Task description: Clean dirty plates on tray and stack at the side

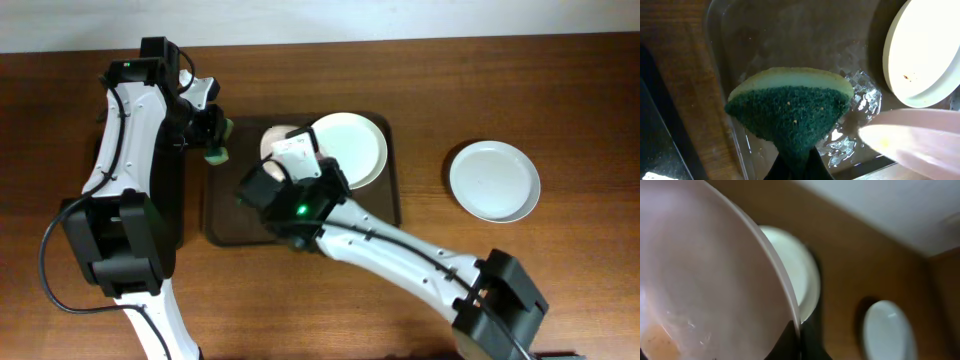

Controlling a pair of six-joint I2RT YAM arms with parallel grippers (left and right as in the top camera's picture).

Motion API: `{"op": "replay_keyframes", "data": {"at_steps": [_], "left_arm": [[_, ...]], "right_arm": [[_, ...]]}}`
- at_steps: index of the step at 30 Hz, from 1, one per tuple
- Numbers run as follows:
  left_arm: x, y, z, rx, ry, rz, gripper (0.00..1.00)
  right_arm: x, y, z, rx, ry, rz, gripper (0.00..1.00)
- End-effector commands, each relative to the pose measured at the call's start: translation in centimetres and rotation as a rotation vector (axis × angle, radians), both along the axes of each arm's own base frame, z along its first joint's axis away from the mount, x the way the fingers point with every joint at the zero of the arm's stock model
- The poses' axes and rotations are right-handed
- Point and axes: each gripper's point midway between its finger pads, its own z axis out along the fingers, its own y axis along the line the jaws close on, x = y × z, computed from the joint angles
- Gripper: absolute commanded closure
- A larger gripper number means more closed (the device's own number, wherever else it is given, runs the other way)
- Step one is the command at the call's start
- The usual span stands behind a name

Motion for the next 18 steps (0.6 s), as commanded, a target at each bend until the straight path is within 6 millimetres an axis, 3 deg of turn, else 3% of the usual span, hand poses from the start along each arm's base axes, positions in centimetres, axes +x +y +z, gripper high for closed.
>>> {"op": "replay_keyframes", "data": {"at_steps": [1,5,10,18], "left_arm": [[0.5,0.1,0.5,0.003,-0.025,-0.014,0.99],[0.5,0.1,0.5,0.003,-0.024,-0.014,0.99],[0.5,0.0,0.5,0.003,-0.024,-0.015,0.99],[0.5,0.1,0.5,0.003,-0.025,-0.014,0.99]], "right_arm": [[-0.2,-1.1,4.7,-0.094,-0.222,-0.072,0.96],[-0.3,-1.0,5.7,-0.106,-0.279,-0.089,0.96],[-0.9,-1.7,9.3,-0.165,-0.468,-0.172,0.96],[-1.6,-0.6,9.1,-0.169,-0.458,-0.135,0.96]]}}
